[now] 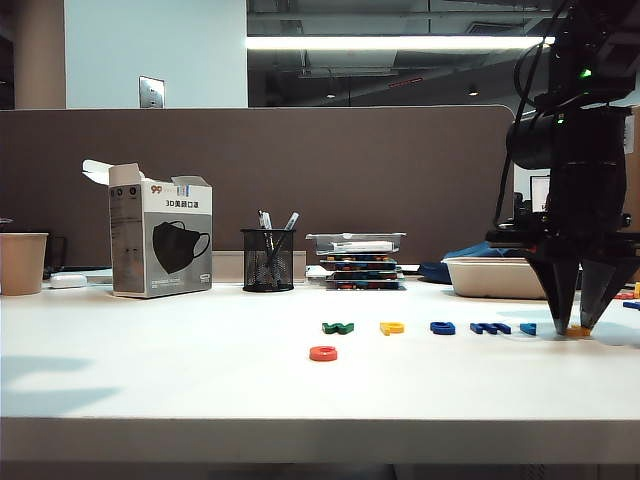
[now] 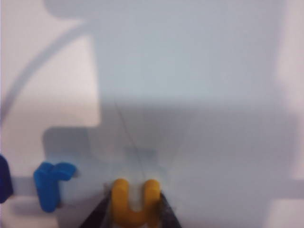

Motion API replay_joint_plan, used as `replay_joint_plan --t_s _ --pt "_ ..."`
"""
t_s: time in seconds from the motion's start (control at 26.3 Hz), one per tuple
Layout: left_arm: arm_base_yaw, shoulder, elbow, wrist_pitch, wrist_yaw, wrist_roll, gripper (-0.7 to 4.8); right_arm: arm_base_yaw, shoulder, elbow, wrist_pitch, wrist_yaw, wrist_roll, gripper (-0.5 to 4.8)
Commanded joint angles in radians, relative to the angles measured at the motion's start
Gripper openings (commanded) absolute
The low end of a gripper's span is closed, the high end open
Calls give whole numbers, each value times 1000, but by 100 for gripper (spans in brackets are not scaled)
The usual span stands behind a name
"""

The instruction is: Select the appropriate letters from the row of letter magnets placed on the table to arrange into the word "cup".

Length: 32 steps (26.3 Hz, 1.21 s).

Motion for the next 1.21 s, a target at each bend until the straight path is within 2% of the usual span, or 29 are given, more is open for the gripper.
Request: replay_joint_plan --t_s 0.04,0.91,1.21 --pt "-2 -2 2 6 1 5 -5 2 8 -5 2 -3 4 112" --pt "-2 -2 2 6 1 5 -5 1 -59 -4 -16 -6 6 112" --pt "-2 -2 2 6 1 5 -5 2 -134 -4 -30 -10 67 112"
